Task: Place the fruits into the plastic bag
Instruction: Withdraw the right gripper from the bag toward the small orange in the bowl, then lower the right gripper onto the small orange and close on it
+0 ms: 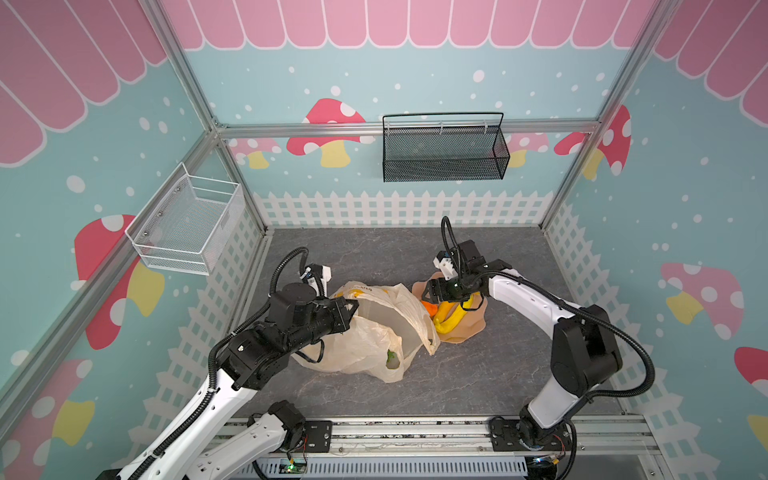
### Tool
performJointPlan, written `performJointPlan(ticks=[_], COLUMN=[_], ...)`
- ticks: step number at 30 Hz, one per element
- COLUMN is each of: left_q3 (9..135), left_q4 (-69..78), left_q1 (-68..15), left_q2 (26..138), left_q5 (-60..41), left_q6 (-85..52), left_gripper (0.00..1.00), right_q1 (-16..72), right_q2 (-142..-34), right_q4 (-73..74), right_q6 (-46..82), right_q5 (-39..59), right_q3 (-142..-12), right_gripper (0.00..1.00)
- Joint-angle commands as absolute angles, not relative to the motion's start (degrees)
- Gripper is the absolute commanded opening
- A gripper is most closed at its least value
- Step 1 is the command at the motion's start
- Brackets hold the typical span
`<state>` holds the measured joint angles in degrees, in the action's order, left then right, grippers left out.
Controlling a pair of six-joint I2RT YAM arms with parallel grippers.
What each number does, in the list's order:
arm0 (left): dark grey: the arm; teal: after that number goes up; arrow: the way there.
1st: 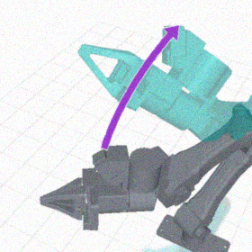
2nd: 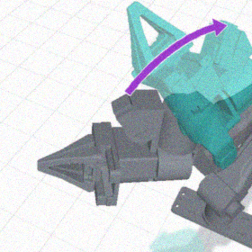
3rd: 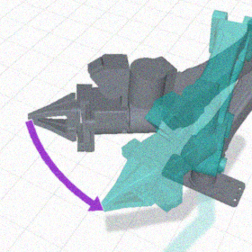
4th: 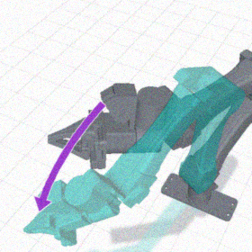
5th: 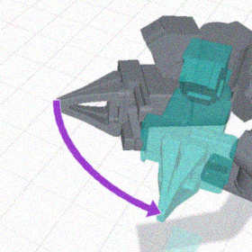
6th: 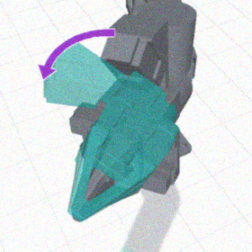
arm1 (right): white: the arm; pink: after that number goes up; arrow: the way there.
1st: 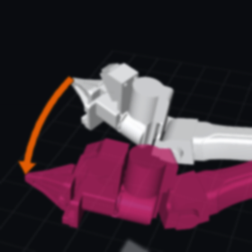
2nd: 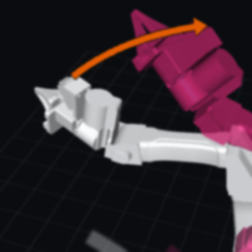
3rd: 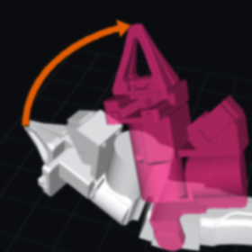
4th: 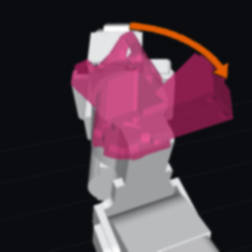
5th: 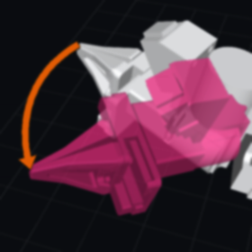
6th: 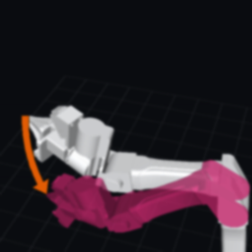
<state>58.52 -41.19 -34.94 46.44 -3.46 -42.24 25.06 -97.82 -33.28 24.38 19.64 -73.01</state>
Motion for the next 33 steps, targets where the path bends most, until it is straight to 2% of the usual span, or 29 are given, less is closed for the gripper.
performJointPlan(ticks=[1, 21, 26, 33], left_q3=[59.81, 60.67, 60.78, 60.59], left_q4=[-42.27, -42.37, -42.42, -42.39], left_q1=[-34.76, -34.77, -34.73, -34.74], left_q2=[46.41, 47.90, 47.90, 47.66], left_q5=[-3.38, -2.97, -2.88, -2.77], left_q6=[-42.62, -42.49, -42.48, -42.49], left_gripper=[0.00, 0.00, 0.00, 0.01], right_q1=[24.61, 24.59, 24.61, 24.61], right_q2=[-100.31, -107.96, -108.37, -108.11], right_q4=[-32.00, -28.84, -28.38, -28.39], right_q6=[23.09, 20.48, 20.41, 20.73], right_q5=[18.59, 18.63, 19.15, 18.83], right_q3=[-73.71, -72.95, -72.61, -72.50], right_gripper=[0.80, 0.73, 0.65, 0.48])
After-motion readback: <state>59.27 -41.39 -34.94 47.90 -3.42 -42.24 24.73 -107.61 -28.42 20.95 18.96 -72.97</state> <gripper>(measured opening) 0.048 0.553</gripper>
